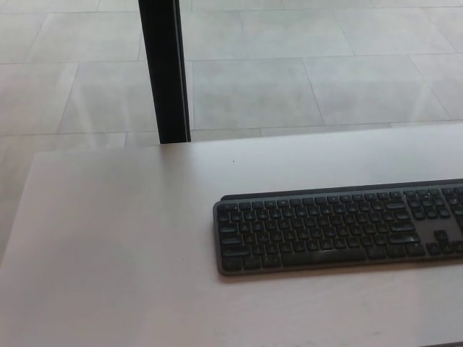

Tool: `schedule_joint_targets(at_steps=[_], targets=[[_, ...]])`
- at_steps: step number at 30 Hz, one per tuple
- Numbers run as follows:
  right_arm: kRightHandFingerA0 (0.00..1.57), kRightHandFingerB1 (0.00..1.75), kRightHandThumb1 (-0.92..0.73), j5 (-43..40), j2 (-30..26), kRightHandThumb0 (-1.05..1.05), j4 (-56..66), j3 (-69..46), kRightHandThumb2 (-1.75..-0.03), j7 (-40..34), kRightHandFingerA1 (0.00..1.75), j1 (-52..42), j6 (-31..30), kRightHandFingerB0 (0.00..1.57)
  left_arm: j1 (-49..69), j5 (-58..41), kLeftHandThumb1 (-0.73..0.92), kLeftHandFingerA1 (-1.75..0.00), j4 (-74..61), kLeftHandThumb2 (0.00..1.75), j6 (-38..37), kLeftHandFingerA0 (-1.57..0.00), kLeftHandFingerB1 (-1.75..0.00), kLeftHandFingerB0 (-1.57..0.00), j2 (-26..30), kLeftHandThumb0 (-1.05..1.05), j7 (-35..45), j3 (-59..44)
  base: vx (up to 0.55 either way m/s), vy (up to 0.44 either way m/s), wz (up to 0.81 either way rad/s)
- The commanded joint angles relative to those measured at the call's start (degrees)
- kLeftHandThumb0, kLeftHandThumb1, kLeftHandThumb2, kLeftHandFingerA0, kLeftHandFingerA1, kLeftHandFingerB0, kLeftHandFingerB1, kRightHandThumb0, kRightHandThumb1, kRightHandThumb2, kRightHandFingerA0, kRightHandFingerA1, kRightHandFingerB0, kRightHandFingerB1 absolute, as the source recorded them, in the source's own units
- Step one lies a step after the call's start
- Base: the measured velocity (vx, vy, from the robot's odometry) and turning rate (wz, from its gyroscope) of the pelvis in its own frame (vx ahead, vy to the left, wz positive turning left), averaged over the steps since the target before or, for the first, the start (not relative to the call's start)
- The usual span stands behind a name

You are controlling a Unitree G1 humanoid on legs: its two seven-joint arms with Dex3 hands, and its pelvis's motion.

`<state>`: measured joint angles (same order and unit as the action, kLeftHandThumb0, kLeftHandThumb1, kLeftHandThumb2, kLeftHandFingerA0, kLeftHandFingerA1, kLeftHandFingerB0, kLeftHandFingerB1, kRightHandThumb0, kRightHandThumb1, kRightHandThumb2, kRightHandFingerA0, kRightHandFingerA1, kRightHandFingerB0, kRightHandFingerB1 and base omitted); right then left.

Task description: The robot uses its right fingers to click on the space key of the black keyboard placed on the center of the white desk.

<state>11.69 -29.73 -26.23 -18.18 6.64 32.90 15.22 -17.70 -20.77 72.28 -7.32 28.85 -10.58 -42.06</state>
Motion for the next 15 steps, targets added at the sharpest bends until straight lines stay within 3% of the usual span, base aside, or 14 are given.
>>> schedule_joint_targets(at_steps=[1,2,3,4,6,7,9,12,13,14,15], targets=[[1.18,0.58,-0.56,-33.8,0.3,-0.49,-6.4,-42.2,-0.62,-21.3,1.47,-5.0,-16.7,0.65,2.3,-0.7,0.51,-0.83,0.5,0.55,-1.4,-0.8,-0.6,-0.76,1.4,-0.46,1.4,0.1,0.0,0.0,0.0],[1.17,0.62,-0.6,-35.3,1.0,-0.51,-7.1,-43.9,-0.62,-21.9,1.43,-5.2,-15.8,0.66,2.3,-0.4,0.5,-0.81,0.6,0.55,-1.4,-0.81,-0.59,-0.74,1.4,-0.46,1.2,0.3,0.0,0.0,0.0],[1.2,0.71,-0.45,-36.8,1.6,-0.59,-7.9,-45.6,-0.86,-22.5,1.29,-5.5,-15.4,0.64,2.2,-0.3,0.5,-0.82,0.6,0.55,-1.3,-0.82,-0.59,-0.75,1.4,-0.45,0.8,0.4,0.0,0.0,0.0],[1.08,0.73,-0.59,-37.4,1.9,-0.57,-8.4,-46.9,-0.59,-23.1,1.35,-5.6,-15.6,0.77,2.2,-0.5,0.5,-0.81,0.7,0.55,-1.3,-0.82,-0.6,-0.75,1.3,-0.44,0.9,0.2,0.0,0.0,0.0],[1.03,0.77,-0.58,-37.6,2.3,-0.59,-9.9,-49.3,-0.58,-26.4,1.3,-5.2,-17.0,0.82,2.2,-0.6,0.5,-0.8,0.7,0.55,-1.4,-0.82,-0.6,-0.76,1.3,-0.46,0.8,0.2,0.0,0.0,0.0],[0.9,0.95,-0.59,-38.2,2.8,-0.57,-11.6,-50.9,-0.58,-28.9,1.05,-5.0,-16.6,0.84,2.2,-1.2,0.5,-0.83,0.6,0.55,-1.3,-0.81,-0.61,-0.74,1.2,-0.43,1.2,-0.3,0.0,0.0,0.0],[0.9,0.95,-0.59,-38.3,3.1,-0.57,-13.1,-52.2,-0.58,-29.9,1.05,-5.0,-16.0,0.84,2.2,-1.5,0.5,-0.83,0.6,0.55,-1.4,-0.81,-0.61,-0.74,1.1,-0.43,1.4,-0.7,0.0,0.0,0.0],[0.96,1.1,-0.64,-38.7,5.2,-0.57,-13.5,-54.8,-0.6,-31.5,0.91,-5.8,-16.0,0.89,2.2,-0.8,0.51,-0.76,0.6,0.55,-1.6,-0.8,-0.59,-0.75,1.2,-0.44,0.6,0.0,0.0,0.0,0.0],[0.96,1.0,-0.66,-39.5,5.4,-0.55,-14.4,-55.4,-0.59,-29.8,0.92,-6.2,-15.6,0.85,2.1,-0.9,0.51,-0.76,0.6,0.55,-1.4,-0.8,-0.59,-0.74,1.2,-0.44,0.7,-0.2,0.0,0.0,0.0],[0.94,1.15,-0.66,-39.5,5.6,-0.56,-15.1,-55.6,-0.61,-29.3,0.92,-6.4,-15.3,0.87,2.0,-1.4,0.5,-0.78,0.6,0.55,-1.4,-0.8,-0.6,-0.74,1.1,-0.43,0.8,-0.6,0.0,0.0,0.0],[0.94,1.15,-0.66,-39.2,5.7,-0.56,-15.5,-56.0,-0.61,-29.0,0.92,-6.3,-15.3,0.87,2.0,-1.5,0.5,-0.78,0.5,0.55,-1.4,-0.8,-0.6,-0.74,1.1,-0.43,0.8,-0.7,0.0,0.0,0.0]])
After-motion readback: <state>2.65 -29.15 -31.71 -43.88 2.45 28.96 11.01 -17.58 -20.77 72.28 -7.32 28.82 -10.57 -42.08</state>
